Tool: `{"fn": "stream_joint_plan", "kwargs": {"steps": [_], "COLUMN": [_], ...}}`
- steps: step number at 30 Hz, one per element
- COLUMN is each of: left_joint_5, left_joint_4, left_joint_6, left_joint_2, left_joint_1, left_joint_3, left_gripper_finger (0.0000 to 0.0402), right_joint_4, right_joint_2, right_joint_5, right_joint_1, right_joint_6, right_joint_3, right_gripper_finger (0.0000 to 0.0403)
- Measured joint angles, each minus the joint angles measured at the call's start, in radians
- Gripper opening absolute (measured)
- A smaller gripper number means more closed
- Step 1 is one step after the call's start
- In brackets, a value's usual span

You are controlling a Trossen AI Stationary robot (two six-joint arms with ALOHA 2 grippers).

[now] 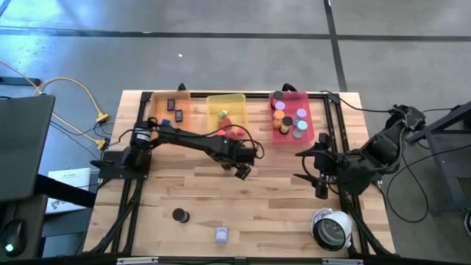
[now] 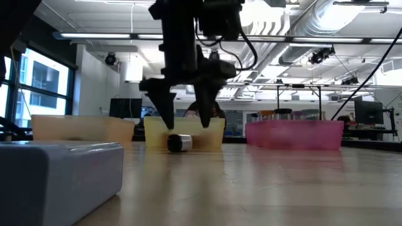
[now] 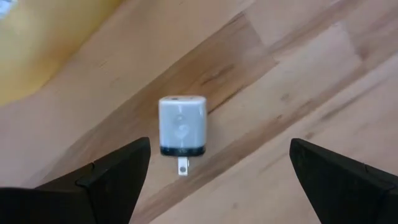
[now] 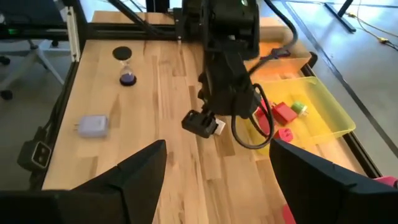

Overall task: Pick & Place Office items
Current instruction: Put the white charger adapter into the yellow bin

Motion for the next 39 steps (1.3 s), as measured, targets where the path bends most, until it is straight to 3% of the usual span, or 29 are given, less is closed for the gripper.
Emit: {"fn": "stream_joint_plan", "kwargs": {"steps": [5,26,31,39], "left_joint_5": [0.000,0.035,0.063,0.084], "left_joint_4": [-0.001,0.030,0.027,-0.007], "left_joint_6": [-0.064,-0.011,-0.004,-0.007], "left_joint_2": [0.042,0.131,0.132,0.135], "left_joint_1": [0.000,0.038,0.055,0.063], "left_joint_3": [0.000,0.004,0.004,0.003], "left_gripper_finger": [0.0376,0.0372,0.0326,0.0192], "right_joint_4": [-0.006,-0.027,-0.039,-0.054], "right_joint_2": [0.000,0.000,0.000,0.000], "right_joint_5": [-0.002,0.005,0.008,0.008], "right_joint_1": [0.019,0.051,0.051,0.051], "right_joint_6": [-0.007,-0.001,0.000,0.000], "right_joint_3": [0.000,0.000,0.000,0.000], "right_gripper_finger": [0.0275,0.0275,0.0275,0.0275]}}
